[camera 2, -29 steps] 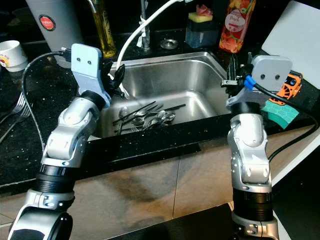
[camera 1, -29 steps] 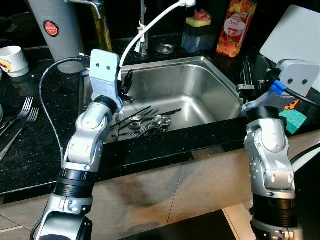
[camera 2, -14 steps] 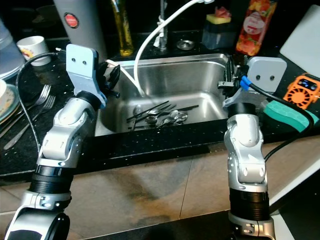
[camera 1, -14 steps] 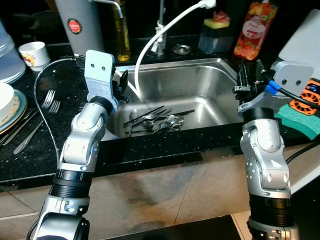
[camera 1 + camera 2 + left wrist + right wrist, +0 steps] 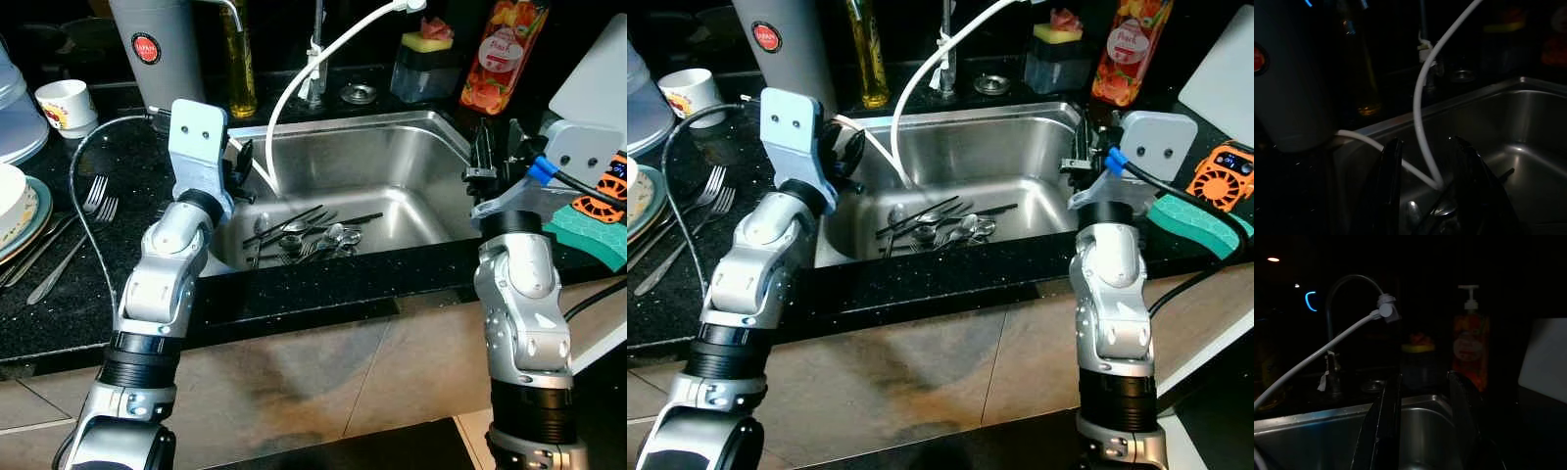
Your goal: Kitchen organization
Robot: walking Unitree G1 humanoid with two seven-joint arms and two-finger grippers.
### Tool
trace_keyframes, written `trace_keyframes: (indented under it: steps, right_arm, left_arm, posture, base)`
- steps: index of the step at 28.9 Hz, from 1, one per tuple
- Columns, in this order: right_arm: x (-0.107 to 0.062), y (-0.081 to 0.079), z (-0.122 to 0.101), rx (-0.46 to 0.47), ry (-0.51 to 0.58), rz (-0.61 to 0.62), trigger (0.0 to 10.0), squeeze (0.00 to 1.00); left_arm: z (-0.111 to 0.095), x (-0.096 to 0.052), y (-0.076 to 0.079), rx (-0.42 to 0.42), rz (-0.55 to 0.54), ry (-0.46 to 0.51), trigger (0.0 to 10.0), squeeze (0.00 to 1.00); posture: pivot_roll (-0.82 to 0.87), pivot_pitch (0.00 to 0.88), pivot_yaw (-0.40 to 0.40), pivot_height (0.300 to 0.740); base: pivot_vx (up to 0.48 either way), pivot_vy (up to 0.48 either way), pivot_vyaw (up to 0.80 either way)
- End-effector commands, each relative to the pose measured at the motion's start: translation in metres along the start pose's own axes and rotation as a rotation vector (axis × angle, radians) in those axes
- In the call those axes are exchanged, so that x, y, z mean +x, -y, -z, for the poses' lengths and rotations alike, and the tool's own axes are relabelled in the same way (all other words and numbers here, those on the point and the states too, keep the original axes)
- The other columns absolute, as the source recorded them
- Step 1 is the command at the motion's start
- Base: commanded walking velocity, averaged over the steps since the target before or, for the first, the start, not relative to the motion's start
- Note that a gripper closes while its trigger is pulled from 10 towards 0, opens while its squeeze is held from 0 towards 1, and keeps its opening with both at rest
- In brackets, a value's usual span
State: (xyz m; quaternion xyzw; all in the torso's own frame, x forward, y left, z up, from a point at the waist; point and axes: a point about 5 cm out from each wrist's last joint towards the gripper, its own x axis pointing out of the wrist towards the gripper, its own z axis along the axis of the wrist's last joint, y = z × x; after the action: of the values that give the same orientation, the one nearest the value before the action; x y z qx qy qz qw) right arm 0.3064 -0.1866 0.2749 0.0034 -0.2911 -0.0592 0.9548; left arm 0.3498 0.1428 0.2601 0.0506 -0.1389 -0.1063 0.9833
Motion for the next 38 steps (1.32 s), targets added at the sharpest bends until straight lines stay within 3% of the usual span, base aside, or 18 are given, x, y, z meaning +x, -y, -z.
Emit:
trace_keyframes:
  steps: [1,2,4,5,6,7,9,14,15,17,21,24,30,38]
  right_arm:
    - [0.000,0.004,-0.002,0.018,-0.004,0.009,10.0,0.00]
    - [0.000,0.005,-0.004,0.033,0.003,0.003,10.0,0.00]
    - [0.000,0.005,-0.004,0.033,0.003,0.003,10.0,0.00]
    - [0.000,0.005,-0.006,0.047,0.006,-0.019,10.0,0.00]
    - [0.000,0.005,-0.006,0.047,0.006,-0.019,10.0,0.00]
    - [0.000,0.004,-0.008,0.054,0.007,-0.046,10.0,0.00]
    - [0.000,0.000,-0.009,0.049,0.005,-0.106,10.0,0.00]
    - [0.004,-0.001,-0.008,0.046,-0.001,-0.138,10.0,0.00]
    - [0.006,-0.001,-0.007,0.053,-0.006,-0.138,10.0,0.00]
    - [0.009,-0.001,-0.004,0.078,-0.023,-0.112,10.0,0.00]
    - [0.009,0.000,0.000,0.078,-0.047,-0.075,10.0,0.00]
    - [0.007,0.008,0.007,0.009,-0.085,-0.015,10.0,0.00]
    - [0.007,0.020,0.011,-0.027,-0.113,0.054,10.0,0.00]
    - [0.007,0.020,0.010,-0.023,-0.109,0.060,10.0,0.00]
  left_arm:
    - [-0.002,0.001,-0.014,0.016,0.006,-0.036,10.0,0.00]
    - [-0.009,0.000,-0.031,0.057,-0.029,-0.052,10.0,0.00]
    - [-0.009,0.000,-0.031,0.057,-0.029,-0.052,10.0,0.00]
    - [-0.011,-0.003,-0.051,0.104,-0.118,-0.116,10.0,0.00]
    - [-0.011,-0.003,-0.051,0.104,-0.118,-0.116,10.0,0.00]
    - [-0.010,-0.010,-0.065,0.139,-0.178,-0.185,10.0,0.00]
    - [-0.001,-0.027,-0.086,0.085,-0.211,-0.313,10.0,0.00]
    - [-0.002,-0.037,-0.104,0.084,-0.244,-0.284,10.0,0.00]
    - [-0.005,-0.037,-0.107,0.121,-0.267,-0.245,10.0,0.00]
    - [-0.003,-0.033,-0.096,0.198,-0.262,-0.185,10.0,0.00]
    - [-0.002,-0.028,-0.084,0.175,-0.249,-0.159,10.0,0.00]
    - [-0.001,-0.024,-0.074,0.147,-0.220,-0.170,10.0,0.00]
    - [-0.002,-0.023,-0.071,0.125,-0.209,-0.166,10.0,0.00]
    - [0.000,-0.022,-0.067,0.124,-0.207,-0.157,10.0,0.00]
  posture:
    - [0.01,0.045,0.028,0.740]
    - [0.01,0.047,0.031,0.740]
    - [0.01,0.047,0.031,0.740]
    - [0.01,0.047,0.031,0.740]
    - [0.01,0.047,0.031,0.740]
    - [0.03,0.050,0.030,0.740]
    - [0.05,0.055,0.020,0.740]
    - [0.07,0.055,0.010,0.740]
    - [0.07,0.052,0.006,0.740]
    - [0.06,0.045,0.002,0.740]
    - [0.05,0.041,0.004,0.740]
    - [0.05,0.041,0.004,0.740]
    - [0.04,0.044,0.010,0.740]
    - [0.04,0.055,0.008,0.740]
  base:
    - [0.000,0.000,0.00]
    - [0.000,0.000,0.00]
    - [0.000,0.000,0.00]
    - [0.000,0.000,0.00]
    - [0.000,0.000,0.00]
    - [0.000,0.000,0.00]
    - [0.000,0.000,0.00]
    - [0.000,0.000,0.00]
    - [0.000,0.000,0.00]
    - [0.000,0.000,0.00]
    - [0.000,0.000,0.00]
    - [0.000,0.000,0.00]
    - [0.000,0.000,0.80]
    - [0.000,0.000,0.78]
